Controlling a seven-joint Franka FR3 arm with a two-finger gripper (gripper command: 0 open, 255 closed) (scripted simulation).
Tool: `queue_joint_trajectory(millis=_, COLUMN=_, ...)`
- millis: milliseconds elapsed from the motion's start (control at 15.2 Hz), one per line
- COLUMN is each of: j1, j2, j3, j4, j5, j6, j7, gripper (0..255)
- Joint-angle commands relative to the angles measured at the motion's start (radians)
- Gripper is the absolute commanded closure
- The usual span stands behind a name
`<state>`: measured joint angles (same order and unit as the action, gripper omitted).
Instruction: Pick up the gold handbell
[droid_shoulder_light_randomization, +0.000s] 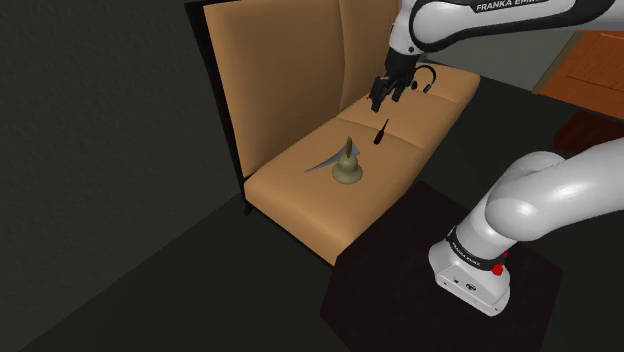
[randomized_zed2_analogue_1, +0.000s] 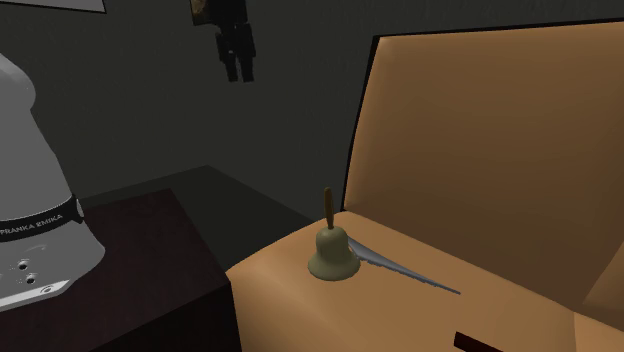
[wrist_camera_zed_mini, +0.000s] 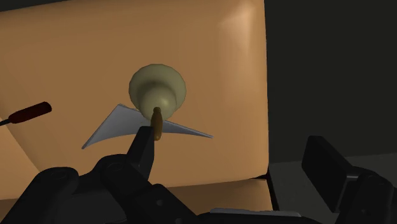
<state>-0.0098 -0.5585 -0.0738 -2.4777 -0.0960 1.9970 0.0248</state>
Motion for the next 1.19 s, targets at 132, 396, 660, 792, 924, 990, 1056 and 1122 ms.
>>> queue_joint_trajectory(millis=132, j1=-0.013, j2=0.128, j3=-0.015, j4=-0.011, j5=-0.028, j6=0.144, j7=-0.006, gripper=0)
queue_joint_trajectory(millis=396, j1=-0.027, j2=0.267, j3=-0.03, j4=0.001, j5=-0.055, j6=0.277, j7=-0.01, gripper=0)
queue_joint_trajectory(millis=660, j1=-0.042, j2=0.417, j3=-0.044, j4=0.037, j5=-0.08, j6=0.397, j7=-0.011, gripper=0)
queue_joint_trajectory(millis=792, j1=-0.049, j2=0.495, j3=-0.051, j4=0.063, j5=-0.092, j6=0.451, j7=-0.011, gripper=0)
queue_joint_trajectory(millis=924, j1=-0.055, j2=0.573, j3=-0.057, j4=0.095, j5=-0.103, j6=0.5, j7=-0.01, gripper=0)
queue_joint_trajectory(millis=990, j1=-0.059, j2=0.613, j3=-0.06, j4=0.113, j5=-0.108, j6=0.523, j7=-0.009, gripper=0)
queue_joint_trajectory(millis=1056, j1=-0.062, j2=0.652, j3=-0.064, j4=0.132, j5=-0.112, j6=0.545, j7=-0.009, gripper=0)
queue_joint_trajectory(millis=1122, j1=-0.064, j2=0.692, j3=-0.067, j4=0.153, j5=-0.116, j6=0.565, j7=-0.009, gripper=0)
